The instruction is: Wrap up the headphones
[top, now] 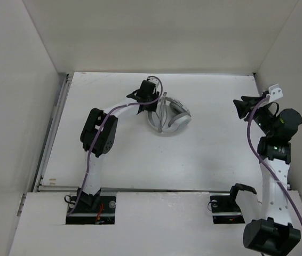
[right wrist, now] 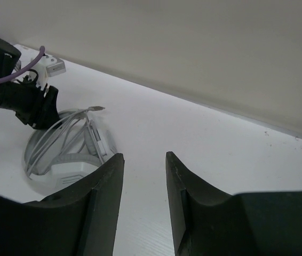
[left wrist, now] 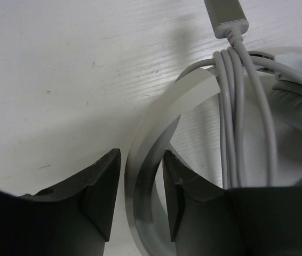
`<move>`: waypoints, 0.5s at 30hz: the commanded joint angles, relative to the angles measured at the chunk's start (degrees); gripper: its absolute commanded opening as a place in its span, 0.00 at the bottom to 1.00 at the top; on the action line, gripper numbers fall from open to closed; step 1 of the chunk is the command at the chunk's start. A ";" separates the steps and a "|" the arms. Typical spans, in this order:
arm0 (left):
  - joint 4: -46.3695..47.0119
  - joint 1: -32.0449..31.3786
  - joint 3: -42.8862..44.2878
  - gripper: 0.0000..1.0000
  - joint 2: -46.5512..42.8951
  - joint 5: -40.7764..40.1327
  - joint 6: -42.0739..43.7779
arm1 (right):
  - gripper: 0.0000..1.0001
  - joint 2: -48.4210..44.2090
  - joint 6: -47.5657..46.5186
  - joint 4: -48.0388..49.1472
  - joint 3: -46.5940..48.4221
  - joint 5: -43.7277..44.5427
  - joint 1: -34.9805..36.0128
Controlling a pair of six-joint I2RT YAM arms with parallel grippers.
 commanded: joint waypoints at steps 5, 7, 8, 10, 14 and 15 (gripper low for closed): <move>-0.13 1.52 -2.14 0.43 -10.56 1.18 -0.01 | 0.47 -7.29 1.83 0.83 -2.12 -0.89 -1.95; -1.79 1.88 -3.02 0.43 -15.29 2.14 -0.01 | 0.49 -9.31 2.17 -0.57 -2.73 -1.06 -2.30; -2.76 1.88 -3.20 0.43 -17.58 3.02 0.08 | 0.49 -10.19 2.61 -1.27 -3.08 -1.15 -2.47; -4.95 1.44 -3.46 0.44 -23.20 4.42 0.52 | 0.52 -12.12 4.28 -3.12 -4.13 -0.80 -3.09; -9.00 0.21 -2.50 0.56 -35.33 7.59 3.50 | 0.52 -15.55 4.47 -10.49 -5.72 -0.98 -5.19; -10.23 0.03 -2.15 0.61 -39.01 7.68 5.16 | 0.53 -16.17 3.59 -12.86 -5.72 -0.63 -5.72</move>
